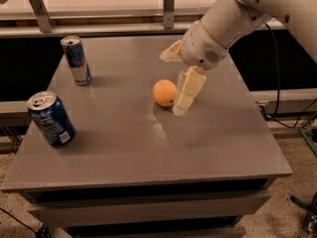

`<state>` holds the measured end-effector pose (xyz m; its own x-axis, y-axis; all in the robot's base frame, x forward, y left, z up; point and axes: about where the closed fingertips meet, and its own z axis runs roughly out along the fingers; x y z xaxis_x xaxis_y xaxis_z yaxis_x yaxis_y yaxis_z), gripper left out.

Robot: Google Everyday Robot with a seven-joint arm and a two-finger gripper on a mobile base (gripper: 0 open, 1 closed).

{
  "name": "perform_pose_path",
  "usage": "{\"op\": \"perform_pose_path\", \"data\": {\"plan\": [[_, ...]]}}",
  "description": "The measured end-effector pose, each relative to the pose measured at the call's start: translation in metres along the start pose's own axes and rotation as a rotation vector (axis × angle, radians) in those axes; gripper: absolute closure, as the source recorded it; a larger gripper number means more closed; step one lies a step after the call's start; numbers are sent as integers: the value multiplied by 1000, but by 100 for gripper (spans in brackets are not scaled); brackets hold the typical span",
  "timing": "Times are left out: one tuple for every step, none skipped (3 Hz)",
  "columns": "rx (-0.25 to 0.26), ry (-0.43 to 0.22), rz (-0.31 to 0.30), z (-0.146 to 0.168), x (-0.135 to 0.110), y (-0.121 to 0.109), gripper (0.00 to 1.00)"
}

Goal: Move orange near pepsi can

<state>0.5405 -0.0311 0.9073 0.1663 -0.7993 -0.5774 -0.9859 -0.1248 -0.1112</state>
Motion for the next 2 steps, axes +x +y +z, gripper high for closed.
{"op": "perform_pose_path", "data": {"plan": [[-17,-3,-3,23,5,-6,0],[-13,7,18,35,17,-17,0]]}}
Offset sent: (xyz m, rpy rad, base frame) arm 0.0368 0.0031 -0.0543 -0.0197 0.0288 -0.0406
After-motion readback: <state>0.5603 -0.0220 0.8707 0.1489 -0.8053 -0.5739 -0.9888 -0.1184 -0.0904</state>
